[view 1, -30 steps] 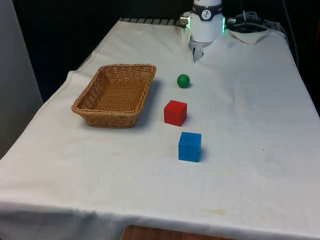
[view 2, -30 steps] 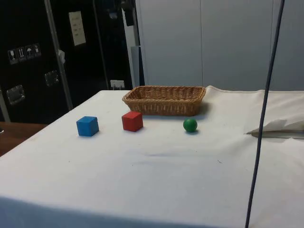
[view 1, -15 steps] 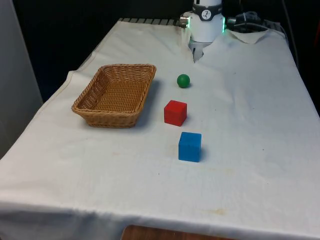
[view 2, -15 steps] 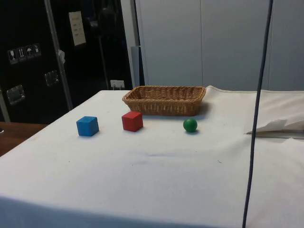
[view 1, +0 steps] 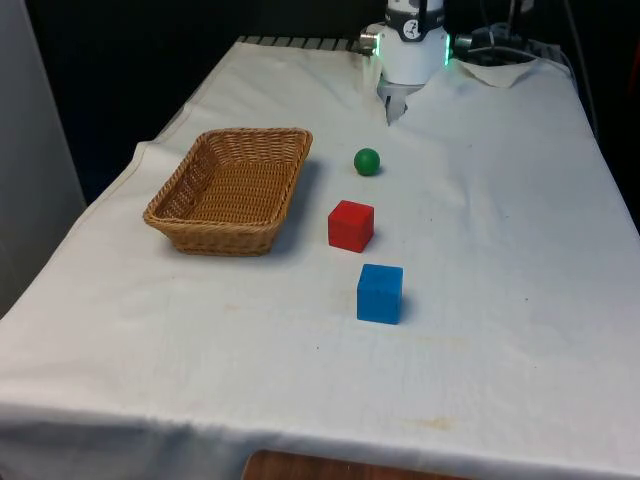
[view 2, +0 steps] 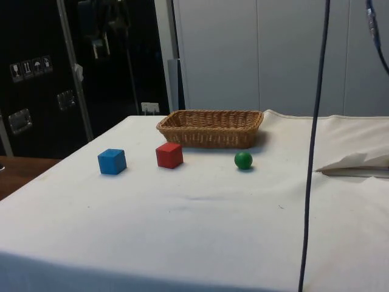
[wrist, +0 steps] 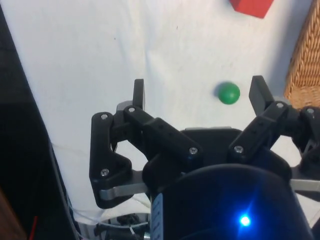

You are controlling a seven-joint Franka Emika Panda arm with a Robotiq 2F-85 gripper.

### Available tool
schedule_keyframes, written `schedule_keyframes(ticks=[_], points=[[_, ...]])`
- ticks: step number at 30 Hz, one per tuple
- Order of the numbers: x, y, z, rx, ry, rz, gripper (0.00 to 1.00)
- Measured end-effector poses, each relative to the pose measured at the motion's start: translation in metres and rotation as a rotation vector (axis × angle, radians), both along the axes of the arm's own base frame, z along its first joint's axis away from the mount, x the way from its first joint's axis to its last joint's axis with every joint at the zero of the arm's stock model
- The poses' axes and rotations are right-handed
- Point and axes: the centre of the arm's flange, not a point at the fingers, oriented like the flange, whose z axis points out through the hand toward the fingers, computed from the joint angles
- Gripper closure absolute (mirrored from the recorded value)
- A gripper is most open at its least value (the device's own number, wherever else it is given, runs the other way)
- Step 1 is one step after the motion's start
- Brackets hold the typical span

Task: Place all non-red objects into the basket.

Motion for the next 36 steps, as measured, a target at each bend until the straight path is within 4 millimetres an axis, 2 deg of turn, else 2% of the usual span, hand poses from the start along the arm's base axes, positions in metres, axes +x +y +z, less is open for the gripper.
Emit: schedule_keyframes(ticks=[5, 10, 14, 22, 29, 36], points=[[0.014, 0.007, -0.012, -0.007, -0.005, -0.002, 0.0], [0.029, 0.012, -0.031, -0.013, -0.022, 0.0, 0.0], [0.035, 0.014, -0.04, -0.018, -0.031, 0.0, 0.0], [0.057, 0.015, -0.07, -0.034, -0.063, 0.007, 0.0], [0.065, 0.01, -0.087, -0.041, -0.076, 0.015, 0.0], [0.077, -0.01, -0.116, -0.029, -0.099, 0.033, 0.0]])
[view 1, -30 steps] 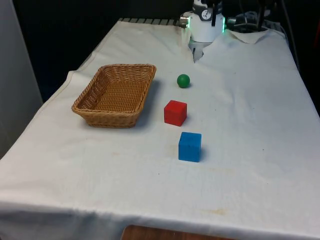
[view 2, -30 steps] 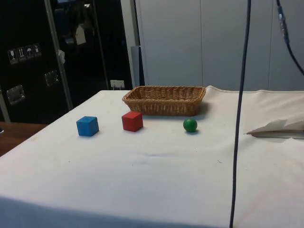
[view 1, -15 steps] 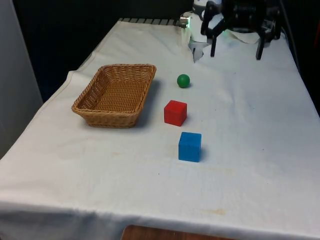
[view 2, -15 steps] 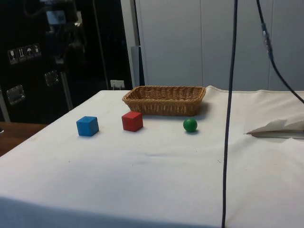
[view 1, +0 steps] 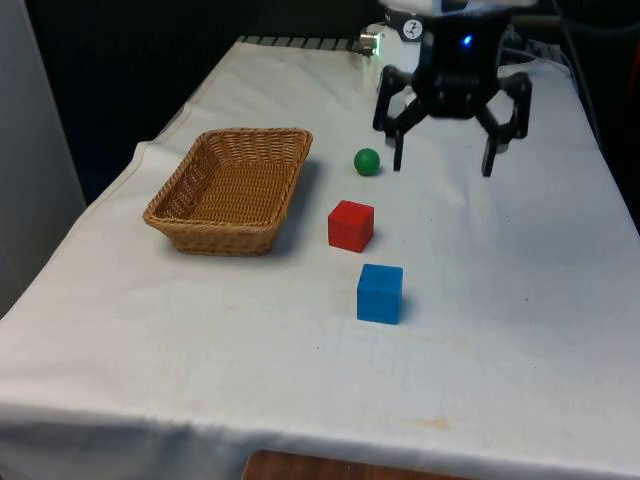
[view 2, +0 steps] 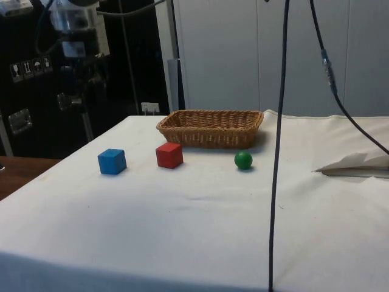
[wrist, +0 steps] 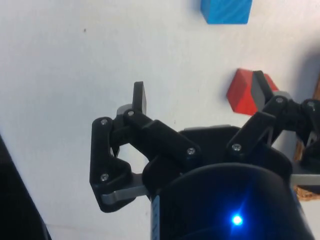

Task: Place all non-red objects into the basket.

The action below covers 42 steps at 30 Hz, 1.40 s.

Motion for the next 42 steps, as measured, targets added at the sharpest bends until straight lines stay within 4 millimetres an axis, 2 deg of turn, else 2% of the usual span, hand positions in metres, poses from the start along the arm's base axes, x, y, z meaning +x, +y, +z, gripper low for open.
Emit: schedule_keyframes(ticks=[10, 15, 19, 22, 26, 29, 36, 42], points=[[0.005, -0.019, -0.02, 0.025, -0.001, -0.003, 0.0], [0.007, -0.021, -0.029, 0.026, 0.0, -0.011, 0.0], [0.012, -0.021, -0.047, 0.027, -0.001, -0.024, 0.0], [0.014, -0.022, -0.05, 0.029, -0.001, -0.027, 0.0], [0.019, -0.024, -0.064, 0.035, 0.003, -0.038, 0.0], [0.022, -0.031, -0.076, 0.04, 0.007, -0.043, 0.0], [0.022, -0.051, -0.086, 0.053, 0.015, -0.045, 0.0], [0.021, -0.058, -0.097, 0.059, 0.02, -0.045, 0.0]])
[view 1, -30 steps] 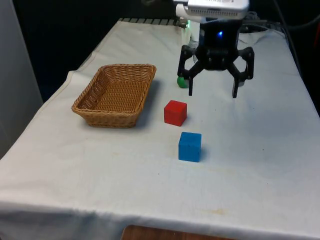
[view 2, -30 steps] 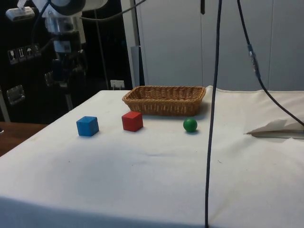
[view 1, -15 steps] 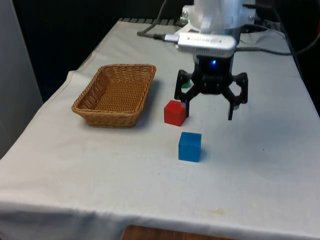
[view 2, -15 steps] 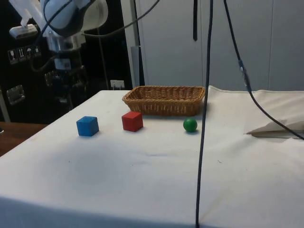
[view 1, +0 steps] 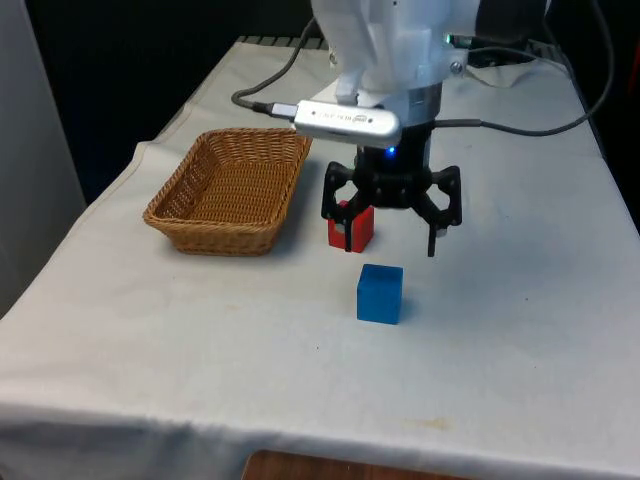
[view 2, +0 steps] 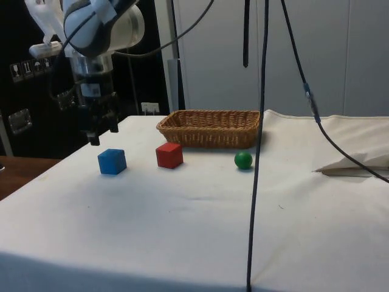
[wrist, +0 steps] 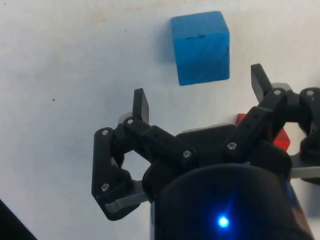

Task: Place all non-red objects into the basket.

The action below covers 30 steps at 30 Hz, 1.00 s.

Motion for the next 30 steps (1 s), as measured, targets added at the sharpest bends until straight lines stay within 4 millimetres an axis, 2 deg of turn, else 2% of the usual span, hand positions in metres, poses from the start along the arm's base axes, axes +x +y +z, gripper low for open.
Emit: schedule_keyframes(ticks=[14, 19, 30], points=[[0.0, 0.001, -0.005, 0.005, 0.002, 0.0, 0.0], [0.0, 0.004, -0.018, 0.005, 0.007, -0.005, 0.0], [-0.001, 0.006, -0.028, 0.001, 0.013, -0.006, 0.0]])
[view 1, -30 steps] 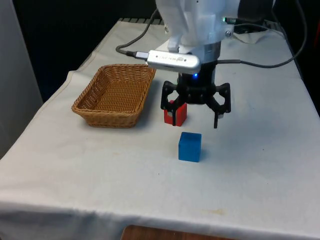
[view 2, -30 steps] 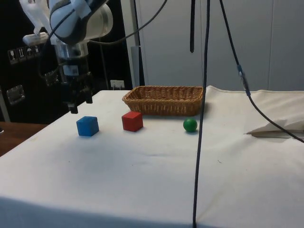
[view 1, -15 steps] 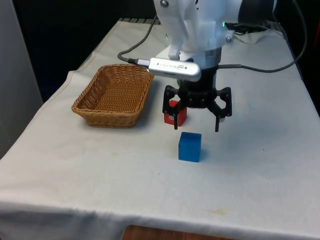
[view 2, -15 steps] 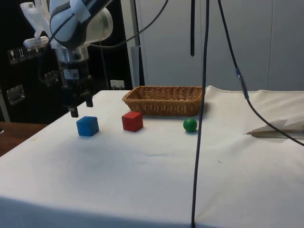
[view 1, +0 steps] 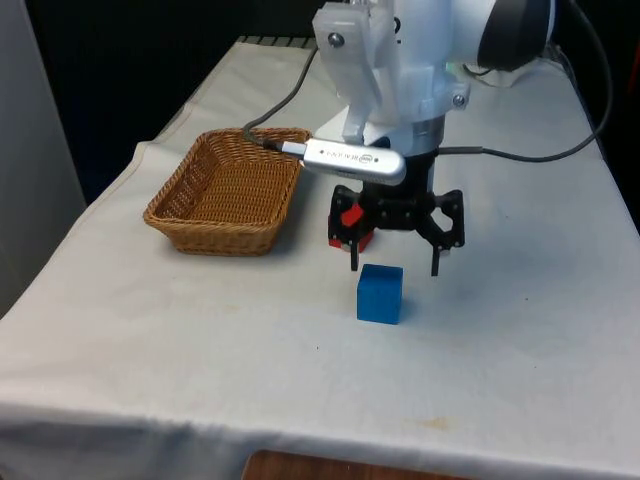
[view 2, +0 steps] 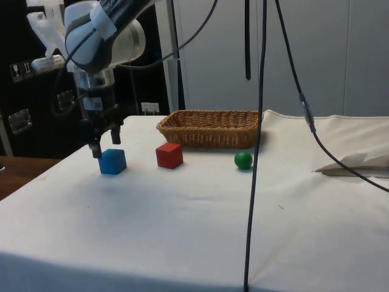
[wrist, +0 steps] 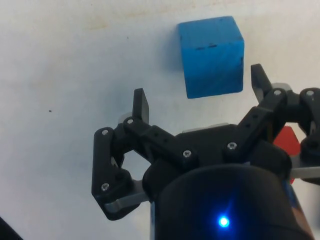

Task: Place all non-red objects into the basket.

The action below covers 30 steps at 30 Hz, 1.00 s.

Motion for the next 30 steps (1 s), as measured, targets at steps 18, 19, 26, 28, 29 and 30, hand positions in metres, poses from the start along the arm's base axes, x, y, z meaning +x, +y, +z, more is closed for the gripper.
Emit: schedule_keyframes(ticks=[18, 19, 26, 28, 29, 30], points=[[0.006, -0.006, -0.024, -0.022, -0.005, -0.001, 0.0], [0.006, -0.006, -0.024, -0.022, -0.005, -0.001, 0.0], [0.006, -0.006, -0.035, -0.021, -0.001, -0.005, 0.42], [0.006, -0.006, -0.035, -0.02, -0.001, -0.006, 0.65], [0.006, -0.006, -0.036, -0.02, 0.0, -0.006, 0.76], [0.006, -0.006, -0.036, -0.019, 0.0, -0.007, 0.86]])
